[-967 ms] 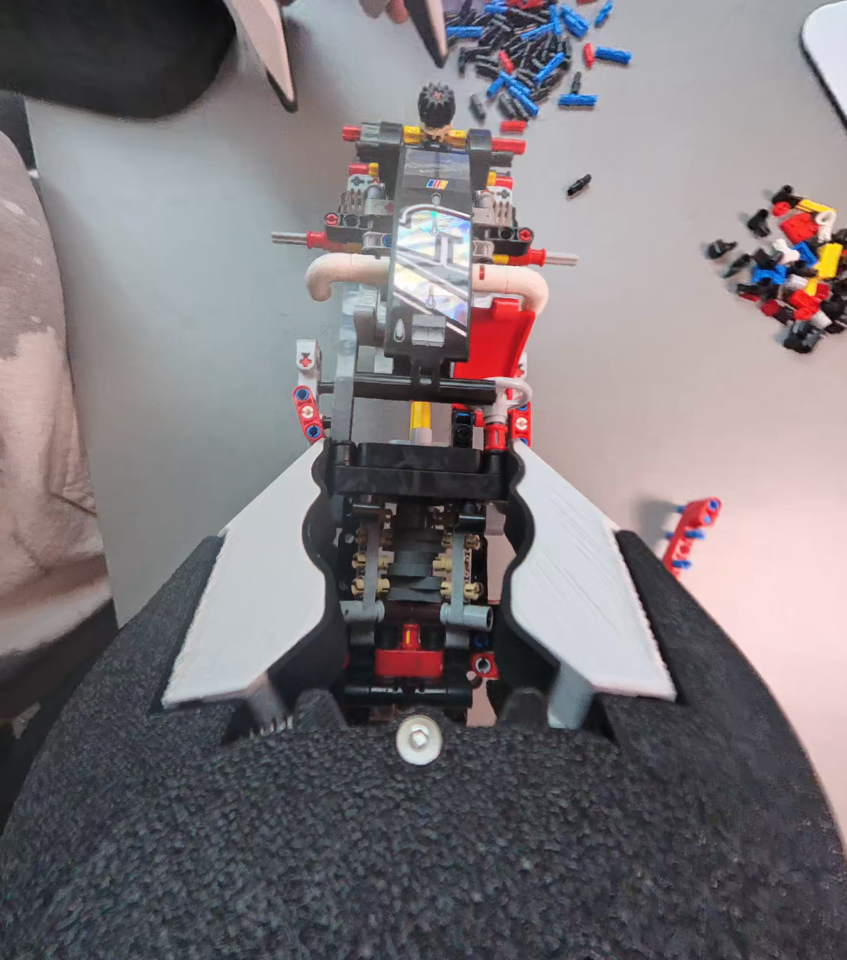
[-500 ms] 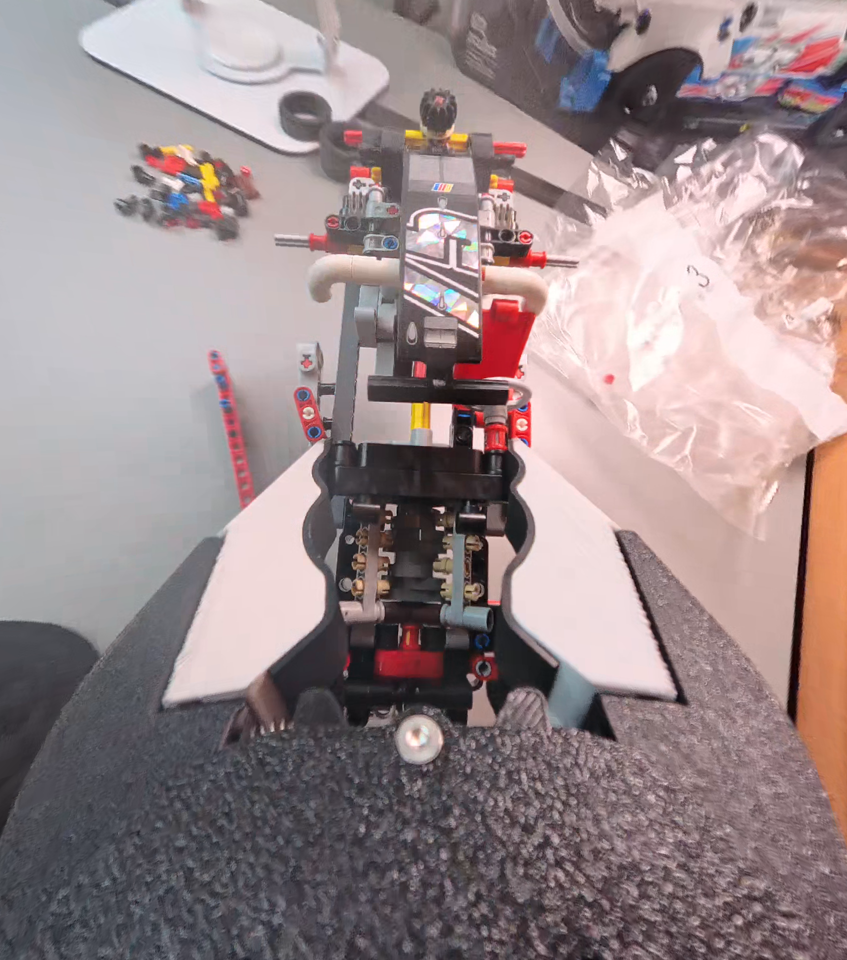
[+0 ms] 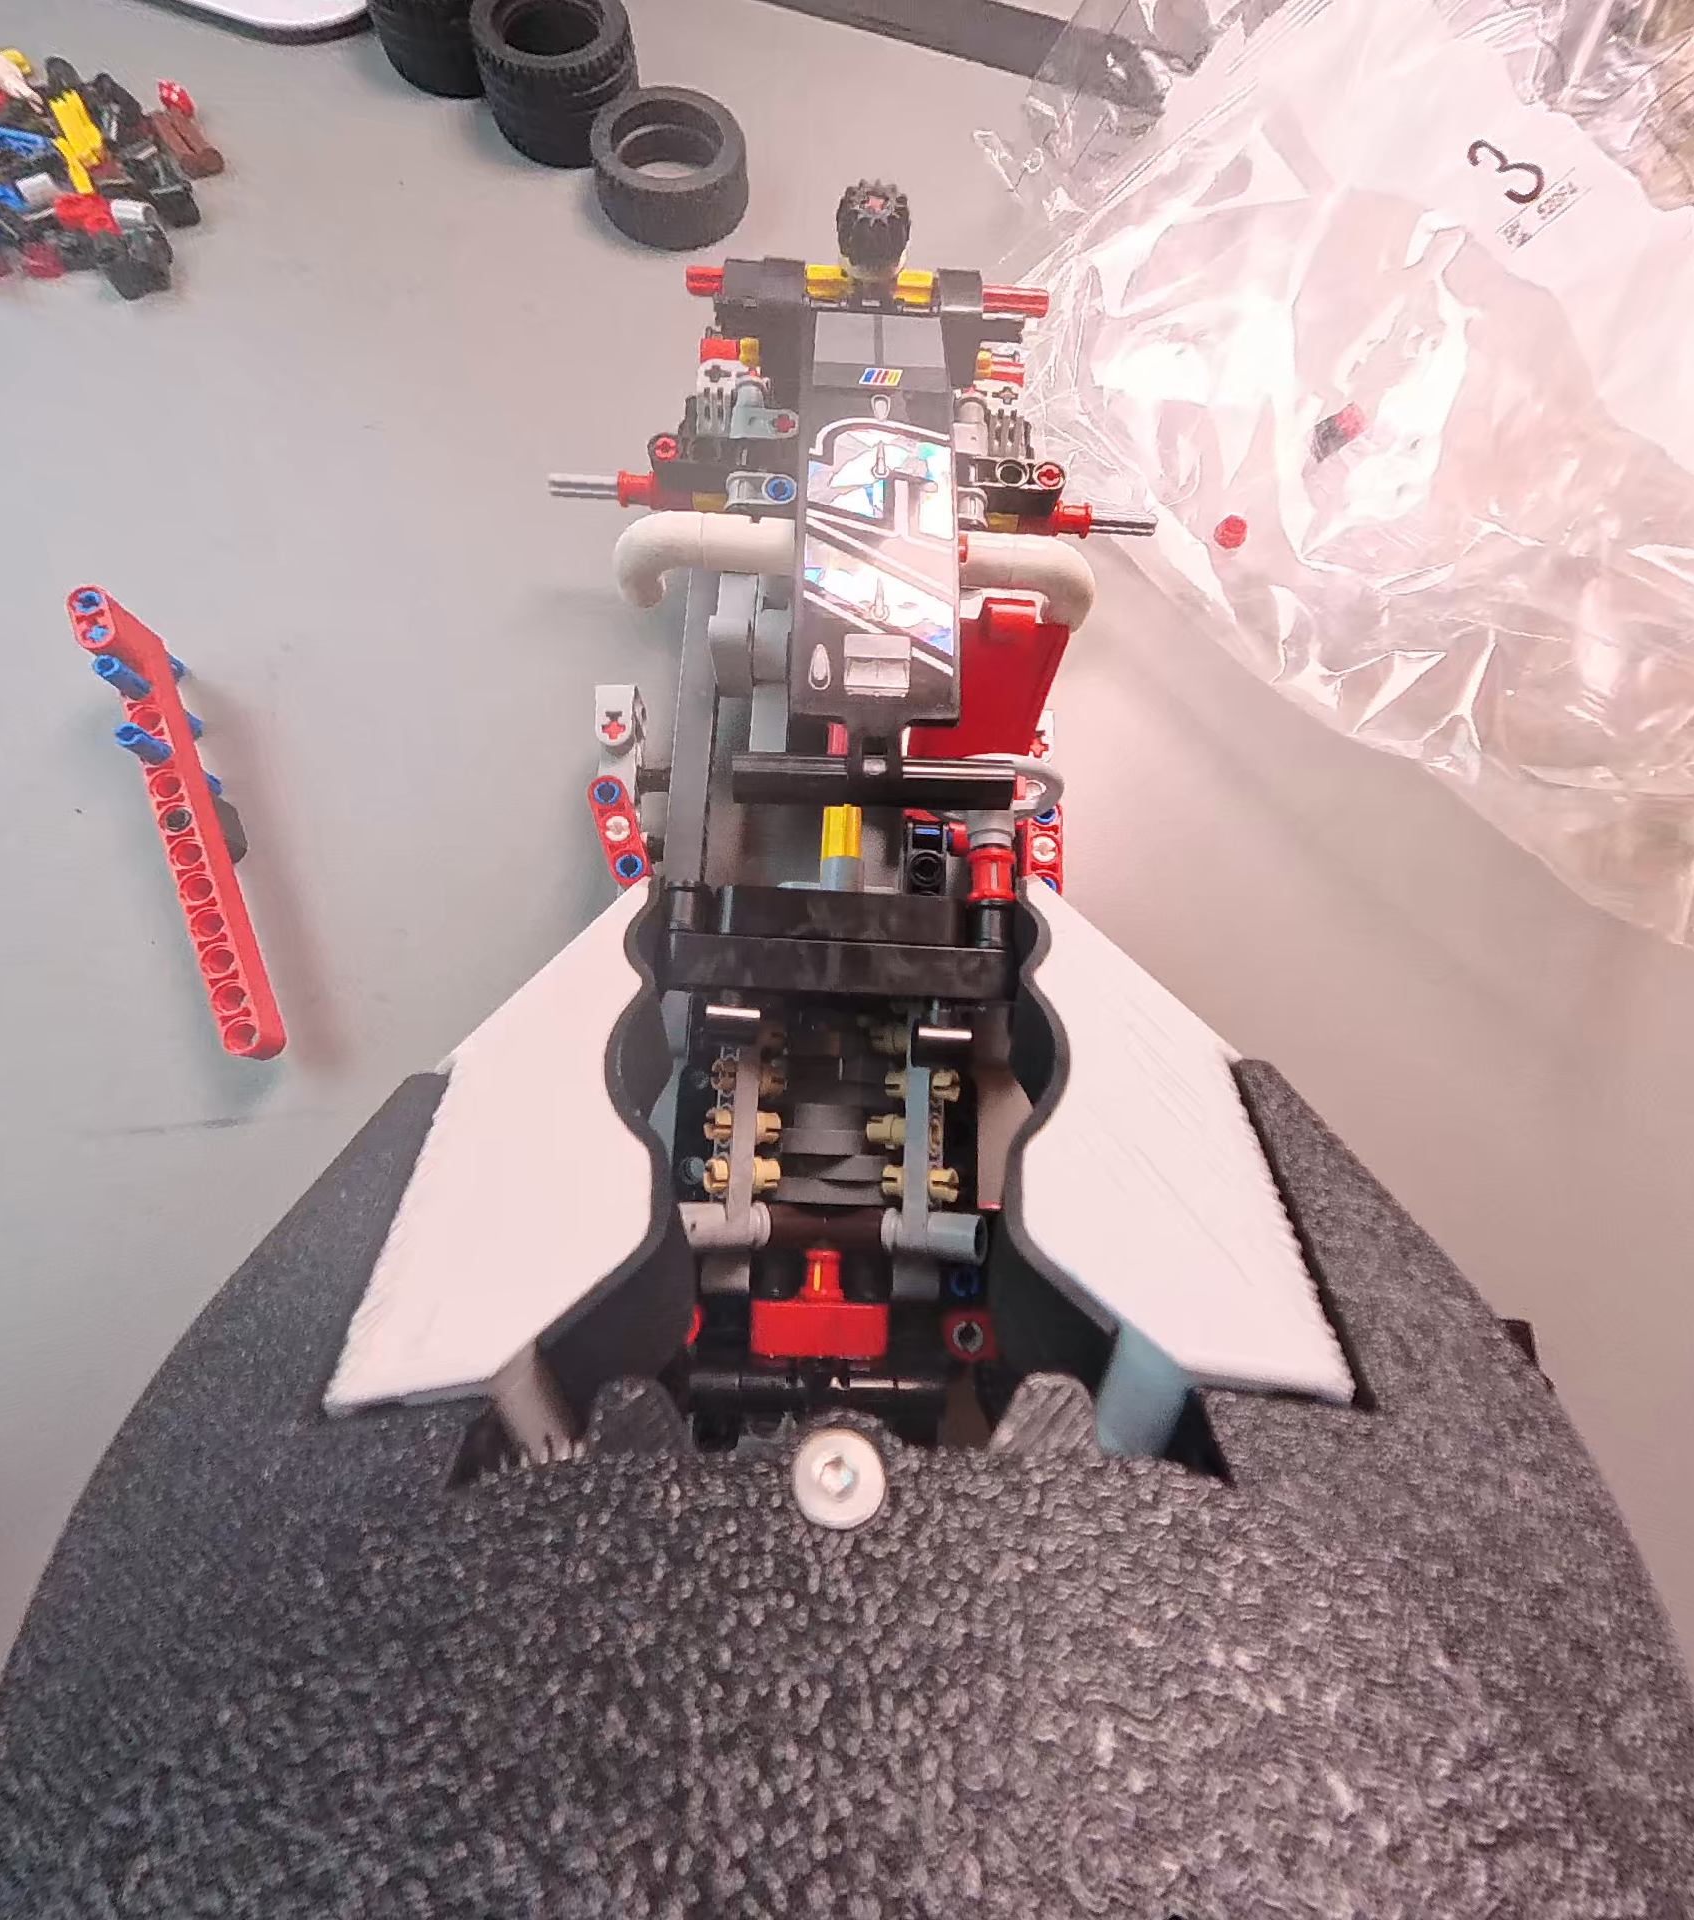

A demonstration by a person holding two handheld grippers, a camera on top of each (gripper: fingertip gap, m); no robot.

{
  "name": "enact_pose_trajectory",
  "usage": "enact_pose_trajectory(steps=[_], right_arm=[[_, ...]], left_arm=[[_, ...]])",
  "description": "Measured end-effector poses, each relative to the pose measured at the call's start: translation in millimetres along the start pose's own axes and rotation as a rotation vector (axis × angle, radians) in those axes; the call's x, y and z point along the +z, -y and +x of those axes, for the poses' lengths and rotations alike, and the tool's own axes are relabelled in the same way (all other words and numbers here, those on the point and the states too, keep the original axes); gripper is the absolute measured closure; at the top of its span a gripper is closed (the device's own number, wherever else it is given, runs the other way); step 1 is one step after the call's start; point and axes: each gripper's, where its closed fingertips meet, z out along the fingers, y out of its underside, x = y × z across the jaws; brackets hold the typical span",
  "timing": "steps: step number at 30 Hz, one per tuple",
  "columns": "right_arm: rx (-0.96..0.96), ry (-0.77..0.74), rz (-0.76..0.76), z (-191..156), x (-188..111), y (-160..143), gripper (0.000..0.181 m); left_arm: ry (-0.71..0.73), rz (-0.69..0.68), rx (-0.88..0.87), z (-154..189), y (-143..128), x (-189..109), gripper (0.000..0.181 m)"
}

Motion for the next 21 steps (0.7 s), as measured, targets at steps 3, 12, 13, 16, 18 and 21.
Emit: enact_pose_trajectory(steps=[3,12,13,16,18,21], right_arm=[[0.006,0.015,-0.014,-8,1,-1,0.117],[0.115,-0.073,0.294,26,-71,42,0.11],[0.166,-0.127,0.318,46,-89,38,0.122],[0.253,-0.315,0.197,108,-117,-10,0.133],[0.244,-0.358,0.057,128,-115,-53,0.135],[0.236,-0.244,-0.038,122,-90,-89,0.134]], left_arm=[[0.005,-0.007,0.011,0,-1,1,0.114],[0.015,0.016,0.012,-1,4,-3,0.113],[0.013,0.022,0.007,-1,5,-4,0.113],[-0.009,0.023,-0.022,1,4,-2,0.113],[-0.019,0.01,-0.024,3,1,1,0.113],[-0.019,-0.014,0.0,5,-3,5,0.113]])
